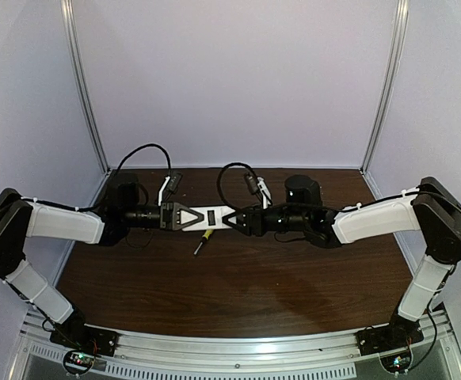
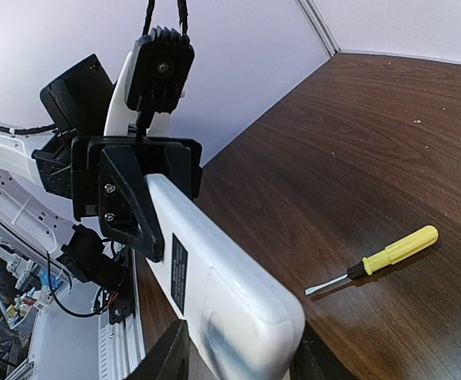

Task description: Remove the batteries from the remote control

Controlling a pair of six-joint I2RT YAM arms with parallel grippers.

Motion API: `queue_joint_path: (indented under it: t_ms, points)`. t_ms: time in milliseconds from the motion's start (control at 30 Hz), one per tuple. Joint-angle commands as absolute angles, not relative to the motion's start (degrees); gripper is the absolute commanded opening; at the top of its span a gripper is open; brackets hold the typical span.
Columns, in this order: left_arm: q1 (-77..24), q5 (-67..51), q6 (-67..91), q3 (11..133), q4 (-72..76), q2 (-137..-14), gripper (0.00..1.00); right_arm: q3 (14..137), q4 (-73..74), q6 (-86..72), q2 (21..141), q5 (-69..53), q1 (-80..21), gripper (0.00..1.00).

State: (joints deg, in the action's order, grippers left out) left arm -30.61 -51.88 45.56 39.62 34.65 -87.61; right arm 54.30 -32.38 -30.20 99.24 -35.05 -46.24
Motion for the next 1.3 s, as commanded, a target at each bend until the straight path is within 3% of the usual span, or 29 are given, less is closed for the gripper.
queue_joint_path:
  t_ms: [0,933,1067,1267]
  points:
    - [-31.2,-52.4,45.3,39.7,38.2,-88.6,0.00,56.0,-31.7,-30.1,100.3,-34.3,-46.0,0.43]
    - [-31.5,-53.0,45.6,38.9,39.9,-90.5,0.00,52.5,-31.3,-31.1,99.5,-34.0,-46.0,0.25]
    - [-31.5,-52.8,46.5,37.3,41.5,-90.3,0.00,51.8,-31.1,-31.6,99.2,-34.1,-46.3,0.34]
    - [-31.8,-52.1,50.6,33.5,48.8,-90.9,0.00,51.1,-28.8,-31.6,97.7,-31.9,-47.9,0.58]
